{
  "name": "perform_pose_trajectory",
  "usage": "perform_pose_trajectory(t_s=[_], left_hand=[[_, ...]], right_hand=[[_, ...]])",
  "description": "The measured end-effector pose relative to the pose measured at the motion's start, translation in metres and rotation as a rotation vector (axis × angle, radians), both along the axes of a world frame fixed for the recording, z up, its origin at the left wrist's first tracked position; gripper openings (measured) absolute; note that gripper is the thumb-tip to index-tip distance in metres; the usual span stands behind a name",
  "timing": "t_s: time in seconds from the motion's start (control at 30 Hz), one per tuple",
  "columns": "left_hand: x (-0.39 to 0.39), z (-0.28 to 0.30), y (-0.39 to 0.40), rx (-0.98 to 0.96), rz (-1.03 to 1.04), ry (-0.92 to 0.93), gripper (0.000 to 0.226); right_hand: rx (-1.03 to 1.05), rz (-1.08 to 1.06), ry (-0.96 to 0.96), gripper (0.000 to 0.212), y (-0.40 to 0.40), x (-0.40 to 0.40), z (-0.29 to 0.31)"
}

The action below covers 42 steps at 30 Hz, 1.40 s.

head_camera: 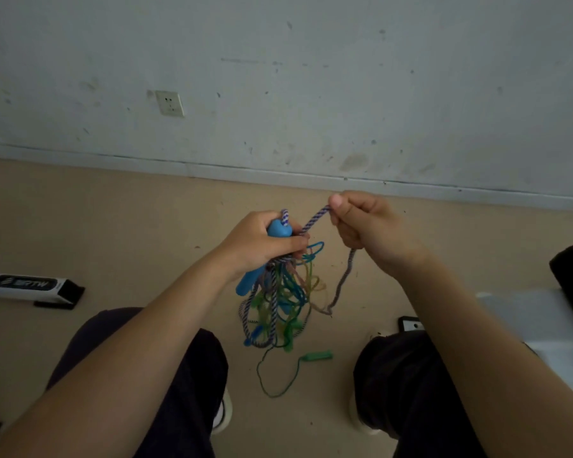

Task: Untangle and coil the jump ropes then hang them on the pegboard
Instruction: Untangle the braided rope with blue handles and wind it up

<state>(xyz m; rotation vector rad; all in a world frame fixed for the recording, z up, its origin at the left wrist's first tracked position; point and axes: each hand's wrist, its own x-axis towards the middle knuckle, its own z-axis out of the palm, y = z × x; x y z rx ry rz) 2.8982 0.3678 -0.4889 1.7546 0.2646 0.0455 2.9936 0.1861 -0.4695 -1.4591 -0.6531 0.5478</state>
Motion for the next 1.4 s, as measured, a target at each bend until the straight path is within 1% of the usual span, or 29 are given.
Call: perform_pose_trajectory(t_s=[0.07,0.17,0.23,0.3,0.33,0.37,0.4,0.5,0.57,0.6,0.67,0.73,0.8,0.9,0.97,1.03,1.1,1.17,1.27,1.4], left_hand=[[0.004,-0.002,0.001,0.070,0.003,0.001,0.016],[0.008,-0.003,0.002,0.177,-0.006,-0.010,0.015],[0.008,-0.005,0.005,0.302,0.007,-0.030,0.012],[0.006,-0.006,0.010,0.452,0.055,-0.051,0.011],[0.006,-0.006,0.013,0.488,0.096,-0.058,0.012],[0.006,-0.005,0.016,0.475,0.137,-0.067,0.012],[0.005,-0.004,0.019,0.423,0.165,-0.076,0.009],[0.003,-0.008,0.015,0.198,0.147,-0.042,0.003],[0.002,-0.017,0.009,0.052,0.093,0.004,0.009],[0.003,-0.022,0.006,0.021,0.055,0.016,0.015],[0.006,-0.031,0.003,0.017,-0.004,0.019,0.028],[0.010,-0.034,0.001,0.038,-0.024,0.012,0.033],[0.012,-0.034,0.001,0.053,-0.045,0.032,0.032],[0.015,-0.034,0.004,0.181,-0.060,0.053,0.021],[0.017,-0.031,0.010,0.233,-0.009,0.057,0.021],[0.017,-0.027,0.020,0.214,0.063,0.070,0.019],[0.016,-0.023,0.027,0.158,0.112,0.081,0.016],[0.014,-0.020,0.029,0.106,0.138,0.064,0.013],[0.011,-0.022,0.023,0.080,0.160,0.048,0.014],[0.011,-0.022,0.016,0.019,0.164,0.042,0.016]], right_hand=[[0.061,-0.033,0.021,0.034,-0.001,0.002,0.000],[0.088,-0.077,0.021,0.034,-0.005,0.005,-0.001],[0.099,-0.102,0.032,0.033,-0.007,0.007,0.001],[0.155,-0.158,0.087,0.033,-0.013,0.013,0.007],[0.192,-0.190,0.119,0.033,-0.018,0.018,0.011],[0.221,-0.215,0.143,0.033,-0.023,0.023,0.015],[0.234,-0.229,0.156,0.032,-0.028,0.028,0.018],[0.179,-0.179,0.163,0.029,-0.032,0.028,0.018],[0.097,-0.082,0.150,0.027,-0.024,0.018,0.010],[0.056,-0.031,0.137,0.028,-0.019,0.013,0.006],[0.006,0.054,0.112,0.028,-0.010,0.005,-0.001],[-0.007,0.097,0.100,0.028,-0.003,0.001,-0.003],[-0.020,0.119,0.091,0.028,-0.001,0.001,-0.004],[-0.042,0.124,0.075,0.028,0.001,0.004,-0.005],[-0.054,0.085,0.072,0.030,-0.001,0.009,-0.006],[-0.080,0.019,0.065,0.032,-0.007,0.017,-0.004],[-0.168,-0.039,0.043,0.034,-0.015,0.024,-0.001],[-0.286,-0.049,0.015,0.034,-0.020,0.027,-0.002],[-0.429,0.040,-0.015,0.035,-0.011,0.017,-0.007],[-0.621,0.177,-0.164,0.026,0.016,-0.003,-0.021]])
